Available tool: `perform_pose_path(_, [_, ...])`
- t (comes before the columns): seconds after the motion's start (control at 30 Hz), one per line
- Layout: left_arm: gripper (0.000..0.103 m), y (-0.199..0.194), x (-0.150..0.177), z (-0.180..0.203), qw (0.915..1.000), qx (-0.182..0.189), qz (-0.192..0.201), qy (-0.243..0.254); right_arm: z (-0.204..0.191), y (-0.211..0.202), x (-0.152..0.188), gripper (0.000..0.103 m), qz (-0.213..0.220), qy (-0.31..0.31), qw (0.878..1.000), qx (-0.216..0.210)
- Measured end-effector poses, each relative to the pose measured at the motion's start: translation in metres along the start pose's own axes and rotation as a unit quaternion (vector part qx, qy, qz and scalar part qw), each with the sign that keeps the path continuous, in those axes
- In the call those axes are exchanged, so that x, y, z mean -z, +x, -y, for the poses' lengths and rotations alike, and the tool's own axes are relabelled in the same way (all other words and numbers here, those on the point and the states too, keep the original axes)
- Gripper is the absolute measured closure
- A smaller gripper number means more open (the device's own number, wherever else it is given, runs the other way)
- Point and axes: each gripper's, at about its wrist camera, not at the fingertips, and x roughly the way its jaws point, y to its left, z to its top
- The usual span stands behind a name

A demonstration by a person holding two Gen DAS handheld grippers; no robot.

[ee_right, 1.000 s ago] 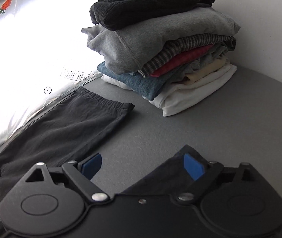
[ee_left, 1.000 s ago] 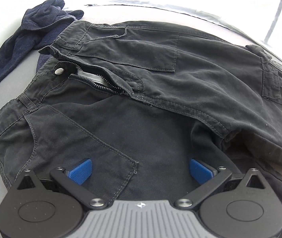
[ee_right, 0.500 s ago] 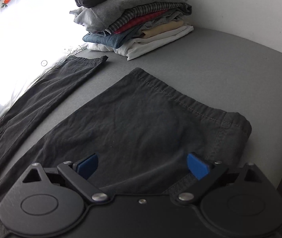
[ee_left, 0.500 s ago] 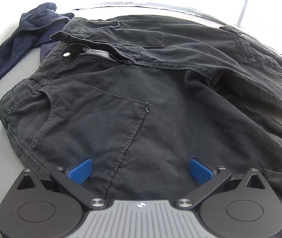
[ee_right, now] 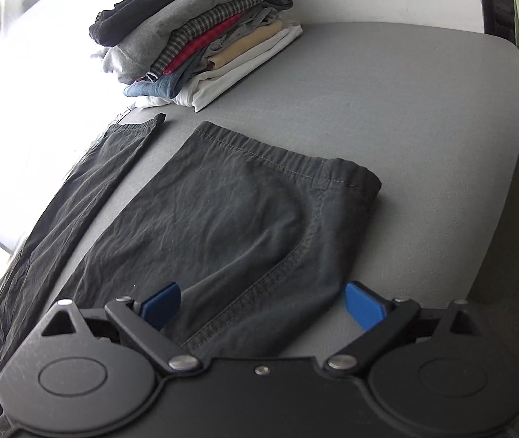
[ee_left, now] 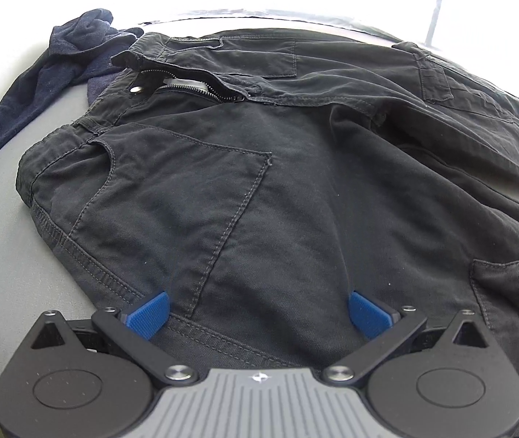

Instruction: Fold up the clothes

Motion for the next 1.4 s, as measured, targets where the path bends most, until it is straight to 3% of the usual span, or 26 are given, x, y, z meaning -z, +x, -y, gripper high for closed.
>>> perform_pose_path(0.17, [0.000,-0.005,0.008,0.000,1.0000,-0.003,0.006,-0.005,0.011,0.000,-0.005,0.008,0.005,0.049,0.999,-0.023])
perform_pose_path(0.33, [0.000,-0.007,0.011,-0.002,0.9998,-0.001,0.002,-0.017,0.034,0.003,-0.013,0.044,0.004,0.153,0.986,-0.065])
perform_pose_path(0.37, [0.000,-0.007,0.012,-0.003,0.9998,0.000,0.002,-0.019,0.041,0.004,-0.013,0.046,0.005,0.179,0.981,-0.072])
perform_pose_path(0.43, [0.000,-0.007,0.013,-0.003,0.9999,0.002,0.003,-0.015,0.050,0.004,-0.012,0.061,0.013,0.206,0.976,-0.069])
perform_pose_path(0.53, [0.000,-0.007,0.014,-0.002,0.9999,0.003,0.004,-0.013,0.054,0.005,-0.015,0.066,0.023,0.195,0.980,-0.040])
perform_pose_path(0.67, [0.000,-0.008,0.014,-0.001,0.9999,0.001,0.006,-0.012,0.041,0.010,-0.017,0.066,0.018,0.145,0.989,-0.016])
perform_pose_path(0.73, [0.000,-0.008,0.016,-0.001,0.9998,-0.001,0.014,-0.013,0.038,0.012,-0.017,0.085,0.018,0.143,0.990,-0.001])
perform_pose_path(0.8, [0.000,-0.008,0.017,0.000,0.9997,-0.002,0.020,-0.014,0.039,0.014,-0.016,0.088,0.020,0.154,0.988,0.008])
perform_pose_path(1.03, [0.000,-0.012,0.016,-0.015,0.9992,0.033,0.019,-0.016,0.043,0.014,-0.015,0.093,0.013,0.177,0.984,0.014])
perform_pose_path(1.13, [0.001,-0.018,0.015,-0.040,0.9967,0.038,0.033,-0.064,0.036,0.014,-0.015,0.093,0.014,0.166,0.986,0.029])
perform_pose_path(1.23, [0.009,-0.022,0.010,-0.080,0.9867,0.025,0.047,-0.154,0.033,0.013,-0.013,0.093,0.019,0.167,0.985,0.037])
perform_pose_path(1.3, [0.025,-0.022,0.008,-0.104,0.9779,0.018,0.048,-0.203,0.034,0.012,-0.011,0.094,0.021,0.175,0.984,0.037])
perform_pose_path(1.37, [0.048,-0.022,0.006,-0.128,0.9692,0.010,0.047,-0.242,0.034,0.012,-0.009,0.095,0.024,0.180,0.983,0.038])
perform_pose_path(1.4, [0.054,-0.021,0.006,-0.140,0.9652,0.010,0.048,-0.257,0.034,0.012,-0.008,0.095,0.026,0.180,0.982,0.038])
